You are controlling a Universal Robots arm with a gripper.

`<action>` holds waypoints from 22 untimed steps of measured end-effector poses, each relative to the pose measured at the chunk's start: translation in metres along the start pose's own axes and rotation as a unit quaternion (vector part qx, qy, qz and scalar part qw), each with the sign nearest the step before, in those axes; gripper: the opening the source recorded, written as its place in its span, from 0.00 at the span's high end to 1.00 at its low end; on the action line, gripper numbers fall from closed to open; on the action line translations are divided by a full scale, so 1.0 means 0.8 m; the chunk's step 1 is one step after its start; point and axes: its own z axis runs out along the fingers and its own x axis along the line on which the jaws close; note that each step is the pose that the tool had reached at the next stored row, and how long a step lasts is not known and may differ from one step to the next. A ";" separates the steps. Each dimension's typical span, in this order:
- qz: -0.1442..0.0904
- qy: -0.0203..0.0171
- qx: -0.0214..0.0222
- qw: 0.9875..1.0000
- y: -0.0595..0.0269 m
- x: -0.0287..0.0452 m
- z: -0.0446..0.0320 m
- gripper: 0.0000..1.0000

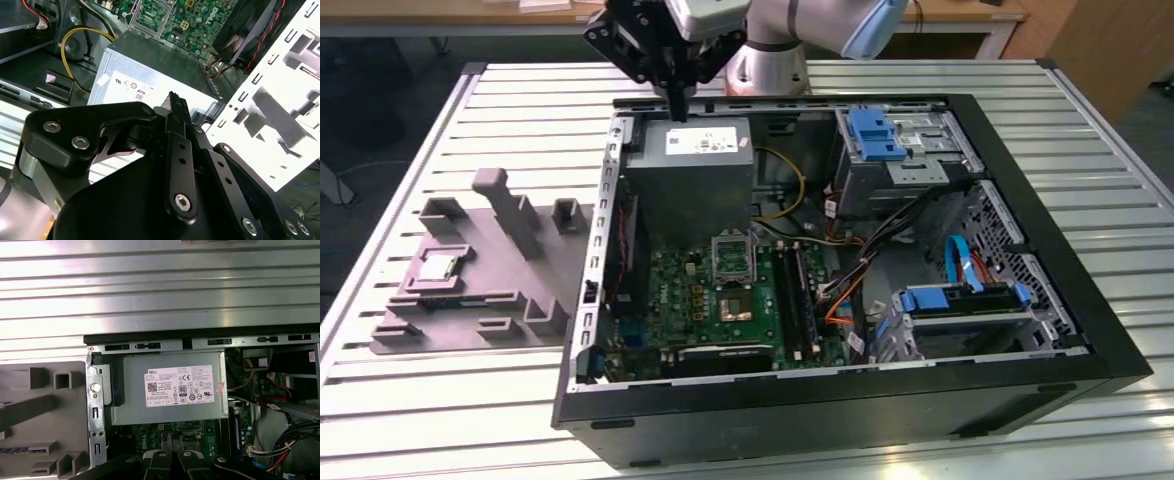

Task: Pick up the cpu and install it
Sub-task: 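Reach for the cpu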

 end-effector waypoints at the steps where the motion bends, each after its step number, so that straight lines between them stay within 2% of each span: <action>1: 0.000 0.000 0.000 1.000 0.000 0.0004 0.0000 0.89; 22: 0.000 0.000 0.000 1.000 0.000 0.0062 -0.0001 0.89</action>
